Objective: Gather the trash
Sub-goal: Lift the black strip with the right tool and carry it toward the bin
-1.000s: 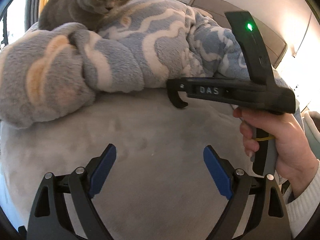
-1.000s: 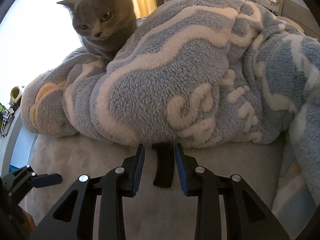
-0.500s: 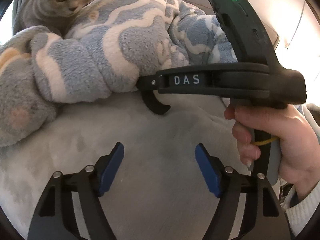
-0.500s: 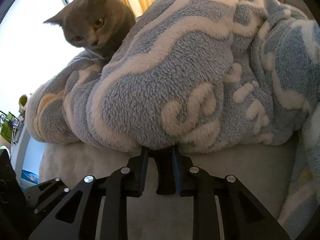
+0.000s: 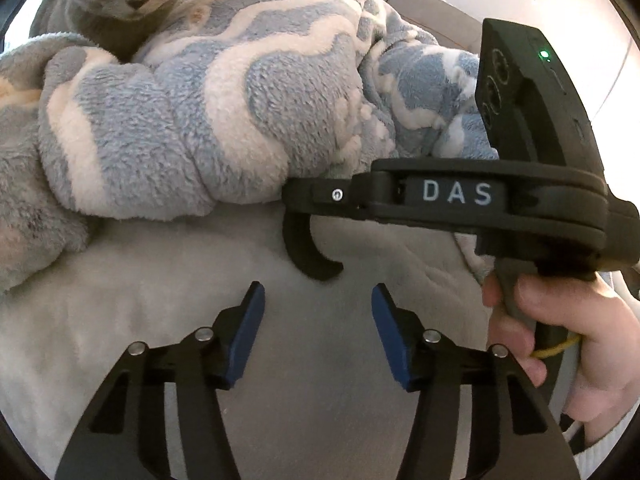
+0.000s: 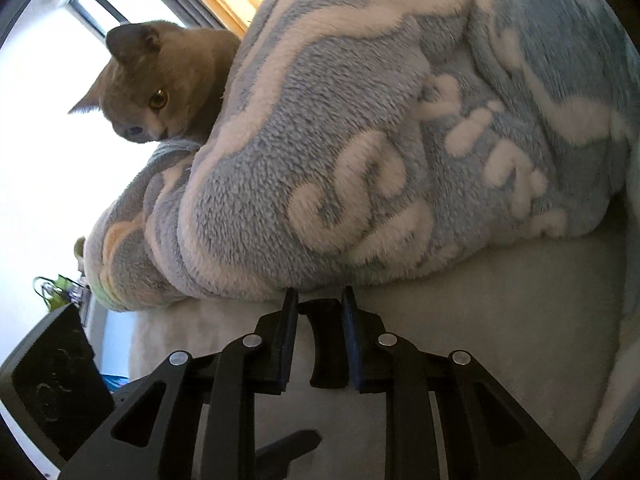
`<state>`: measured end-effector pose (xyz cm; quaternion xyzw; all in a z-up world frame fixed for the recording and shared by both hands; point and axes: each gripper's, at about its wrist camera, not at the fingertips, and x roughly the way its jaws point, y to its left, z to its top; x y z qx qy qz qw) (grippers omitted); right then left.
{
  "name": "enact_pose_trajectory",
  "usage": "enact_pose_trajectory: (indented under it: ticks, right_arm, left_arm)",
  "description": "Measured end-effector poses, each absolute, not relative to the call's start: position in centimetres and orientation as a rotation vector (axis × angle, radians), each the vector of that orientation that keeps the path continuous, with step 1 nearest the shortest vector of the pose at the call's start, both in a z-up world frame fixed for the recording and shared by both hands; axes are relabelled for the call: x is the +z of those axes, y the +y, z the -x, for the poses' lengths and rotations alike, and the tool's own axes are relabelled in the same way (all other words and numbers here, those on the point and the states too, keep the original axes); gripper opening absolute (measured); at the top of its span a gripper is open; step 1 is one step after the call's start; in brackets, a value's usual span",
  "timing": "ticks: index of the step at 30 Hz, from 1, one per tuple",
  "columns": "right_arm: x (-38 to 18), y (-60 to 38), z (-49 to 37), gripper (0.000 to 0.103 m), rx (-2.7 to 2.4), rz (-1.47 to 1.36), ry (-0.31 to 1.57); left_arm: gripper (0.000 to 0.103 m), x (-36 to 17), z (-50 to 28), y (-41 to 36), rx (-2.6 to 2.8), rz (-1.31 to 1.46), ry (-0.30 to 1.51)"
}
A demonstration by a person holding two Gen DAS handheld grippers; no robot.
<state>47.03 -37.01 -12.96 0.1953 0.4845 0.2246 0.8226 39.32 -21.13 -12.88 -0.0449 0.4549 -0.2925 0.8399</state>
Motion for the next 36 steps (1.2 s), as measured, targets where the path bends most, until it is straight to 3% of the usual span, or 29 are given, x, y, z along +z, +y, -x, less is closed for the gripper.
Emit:
enact_pose_trajectory:
  ticks: [10,20,36]
  right_arm:
    - [-14.3,-40.5,-46.3,0.022,0.476,-0.486,1.042]
    - [-14.5,-41.4,-45.6,0.019,0.465,-0.492,1.054]
    - [-13.1,-41.3,-44.9,0.019,0.456,-0.505,1.023]
  left_arm:
    - [0.052,-13.6,-41.1,-24.1,-0.564,0.052,0.967]
    - [0.028,-14.2,-41.6,-24.2,-0.560,0.062,0.979]
    - [0.027,-12.5,-39.6,-22.5,-0.587,0.062,0.944]
